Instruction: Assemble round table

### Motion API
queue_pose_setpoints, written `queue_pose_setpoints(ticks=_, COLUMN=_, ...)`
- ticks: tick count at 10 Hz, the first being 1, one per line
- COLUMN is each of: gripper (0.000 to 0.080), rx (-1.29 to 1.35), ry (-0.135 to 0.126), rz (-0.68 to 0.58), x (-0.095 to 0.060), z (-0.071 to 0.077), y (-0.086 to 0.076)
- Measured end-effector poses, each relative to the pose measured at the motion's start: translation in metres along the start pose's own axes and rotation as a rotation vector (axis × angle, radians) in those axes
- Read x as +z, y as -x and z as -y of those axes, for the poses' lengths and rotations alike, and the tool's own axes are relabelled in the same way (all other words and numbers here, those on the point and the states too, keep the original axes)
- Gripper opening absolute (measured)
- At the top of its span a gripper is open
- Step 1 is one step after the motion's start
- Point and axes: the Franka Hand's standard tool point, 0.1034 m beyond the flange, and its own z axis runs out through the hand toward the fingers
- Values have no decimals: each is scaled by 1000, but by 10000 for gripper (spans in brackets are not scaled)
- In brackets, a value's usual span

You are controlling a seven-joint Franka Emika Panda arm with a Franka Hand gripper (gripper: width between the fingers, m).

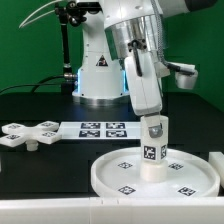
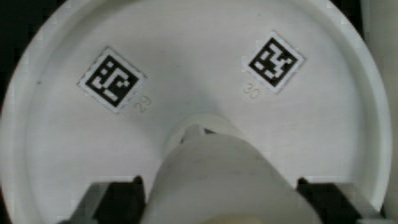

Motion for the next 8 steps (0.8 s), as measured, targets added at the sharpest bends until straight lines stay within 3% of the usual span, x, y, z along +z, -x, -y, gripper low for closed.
queue_pose_setpoints(ticks=1, gripper=409, rx=13, ry=0, rz=0, x=0, z=0, y=0)
queue_pose_setpoints(ticks=3, gripper=613, rx=-3, ry=1, rz=0, x=0, z=0, y=0)
queue_pose_setpoints(ticks=5, gripper=645, rx=-107, ry=47, rz=14, x=1, z=-1, y=2)
queue_pose_setpoints(ticks=8, gripper=649, rx=-424, ry=57, rz=-6, x=1, z=3, y=5)
